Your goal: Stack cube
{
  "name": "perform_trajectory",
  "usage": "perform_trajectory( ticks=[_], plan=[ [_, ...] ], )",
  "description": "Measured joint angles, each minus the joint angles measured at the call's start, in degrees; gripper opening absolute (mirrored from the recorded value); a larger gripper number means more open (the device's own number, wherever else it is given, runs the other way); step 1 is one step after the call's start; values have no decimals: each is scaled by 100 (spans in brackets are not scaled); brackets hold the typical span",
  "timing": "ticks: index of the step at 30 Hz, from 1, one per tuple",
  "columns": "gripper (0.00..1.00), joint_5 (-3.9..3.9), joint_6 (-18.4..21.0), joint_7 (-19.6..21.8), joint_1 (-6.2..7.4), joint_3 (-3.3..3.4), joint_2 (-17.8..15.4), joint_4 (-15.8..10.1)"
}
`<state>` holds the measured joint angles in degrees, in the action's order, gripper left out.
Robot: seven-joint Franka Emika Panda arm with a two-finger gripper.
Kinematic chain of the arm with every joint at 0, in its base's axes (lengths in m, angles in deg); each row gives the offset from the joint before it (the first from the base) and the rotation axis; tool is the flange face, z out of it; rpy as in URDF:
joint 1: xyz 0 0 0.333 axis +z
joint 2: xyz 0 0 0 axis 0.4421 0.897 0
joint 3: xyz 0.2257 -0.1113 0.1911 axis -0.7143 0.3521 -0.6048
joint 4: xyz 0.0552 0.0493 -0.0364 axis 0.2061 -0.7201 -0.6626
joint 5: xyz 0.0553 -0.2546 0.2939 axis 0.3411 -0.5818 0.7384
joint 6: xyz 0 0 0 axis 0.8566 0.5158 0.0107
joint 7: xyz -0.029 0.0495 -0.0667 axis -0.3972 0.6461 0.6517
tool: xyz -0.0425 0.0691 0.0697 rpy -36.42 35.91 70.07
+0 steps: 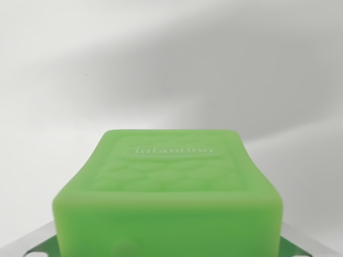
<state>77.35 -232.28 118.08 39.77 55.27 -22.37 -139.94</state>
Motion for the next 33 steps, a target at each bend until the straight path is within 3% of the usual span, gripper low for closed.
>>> perform_trajectory(
  ticks=[15,33],
  plan=[
    [0,5,454,-50,-9,-4,-507,-25],
    [0,6,453,-806,-318,-5,-527,-96]
  ],
)
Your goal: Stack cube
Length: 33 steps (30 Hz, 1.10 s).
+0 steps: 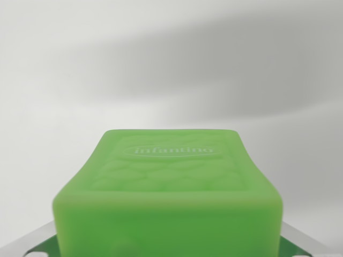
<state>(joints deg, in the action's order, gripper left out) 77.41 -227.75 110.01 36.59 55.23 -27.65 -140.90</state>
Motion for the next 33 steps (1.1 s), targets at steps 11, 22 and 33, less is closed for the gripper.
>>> perform_trajectory(
  ticks=[11,22,33],
  plan=[
    [0,0,-3,-518,-204,-1,-36,-48],
    [0,0,-4,-1043,-409,-2,-63,-71],
    [0,0,-4,-1541,-600,-2,-71,-76]
  ],
)
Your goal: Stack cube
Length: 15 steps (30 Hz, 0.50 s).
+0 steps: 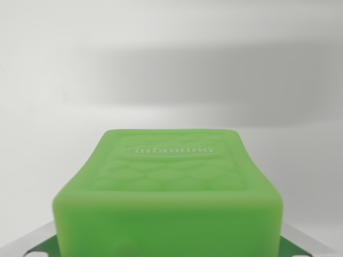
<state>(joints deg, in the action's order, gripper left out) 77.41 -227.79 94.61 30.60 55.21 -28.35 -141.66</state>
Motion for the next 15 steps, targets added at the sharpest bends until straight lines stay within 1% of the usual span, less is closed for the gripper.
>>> perform_trajectory(
  ticks=[15],
  plan=[
    [0,0,0,-718,-282,0,-6,2]
  ],
)
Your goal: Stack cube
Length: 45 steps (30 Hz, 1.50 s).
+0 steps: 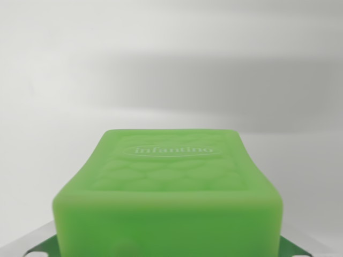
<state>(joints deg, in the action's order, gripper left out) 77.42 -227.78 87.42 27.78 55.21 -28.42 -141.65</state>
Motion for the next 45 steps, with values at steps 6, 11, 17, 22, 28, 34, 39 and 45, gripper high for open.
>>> perform_trajectory(
  ticks=[6,11,17,22,28,34,39,45],
  plan=[
    [0,0,5,-288,-110,0,0,11],
    [0,0,9,-523,-204,0,0,22],
    [0,0,21,-808,-313,0,1,42],
    [0,0,36,-1054,-408,0,9,68],
    [0,0,60,-1368,-531,0,27,111],
    [0,0,85,-1667,-644,0,51,156],
    [0,0,103,-1895,-731,0,72,194],
    [0,0,133,-2174,-838,0,99,252]
  ],
)
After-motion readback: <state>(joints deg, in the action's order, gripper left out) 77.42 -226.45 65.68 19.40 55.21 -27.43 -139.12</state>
